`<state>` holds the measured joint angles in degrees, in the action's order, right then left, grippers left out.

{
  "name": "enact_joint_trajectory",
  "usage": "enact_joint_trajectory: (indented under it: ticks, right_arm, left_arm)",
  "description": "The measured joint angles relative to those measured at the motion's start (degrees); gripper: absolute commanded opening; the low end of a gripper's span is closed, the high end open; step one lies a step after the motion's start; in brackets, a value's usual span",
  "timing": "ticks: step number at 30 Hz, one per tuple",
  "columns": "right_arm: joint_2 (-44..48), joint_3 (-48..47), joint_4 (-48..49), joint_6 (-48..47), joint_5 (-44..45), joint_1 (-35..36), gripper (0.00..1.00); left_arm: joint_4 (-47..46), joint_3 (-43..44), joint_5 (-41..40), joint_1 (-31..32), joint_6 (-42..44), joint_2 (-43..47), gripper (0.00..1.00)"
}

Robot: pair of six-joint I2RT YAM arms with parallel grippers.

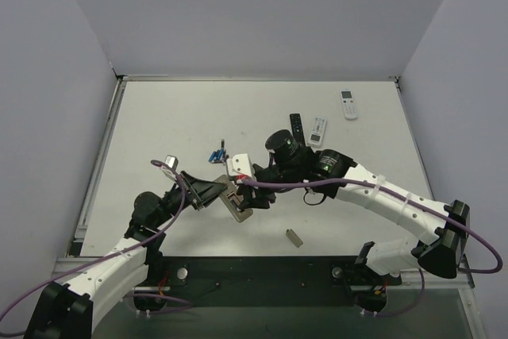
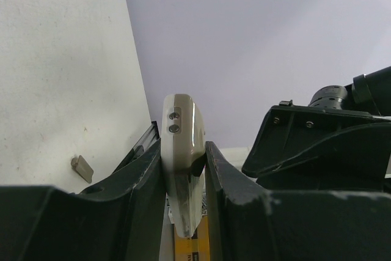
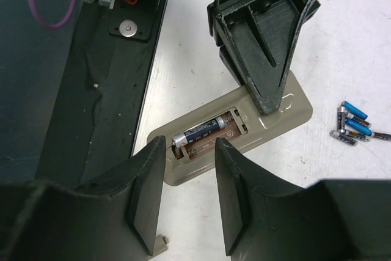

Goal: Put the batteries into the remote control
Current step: Load the battery into the remote control.

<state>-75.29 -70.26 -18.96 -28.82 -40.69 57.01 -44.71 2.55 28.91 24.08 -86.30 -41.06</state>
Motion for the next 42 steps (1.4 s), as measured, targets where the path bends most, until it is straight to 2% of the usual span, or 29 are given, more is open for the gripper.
enact_joint_trajectory:
  ticks: [18,42]
  right_arm:
    - [-4.02,0.0,-1.86,-1.49,-2.45,0.0,0.21]
    - [-5.64,-0.09,-1.9,-1.29,-3.54,0.0,0.18]
  left_arm:
    - [-1.66,0.55,1.49,0.0,0.13,0.46,0.0]
    - [-1.44,0.59,1.55,0.0,0.81,0.98,0.0]
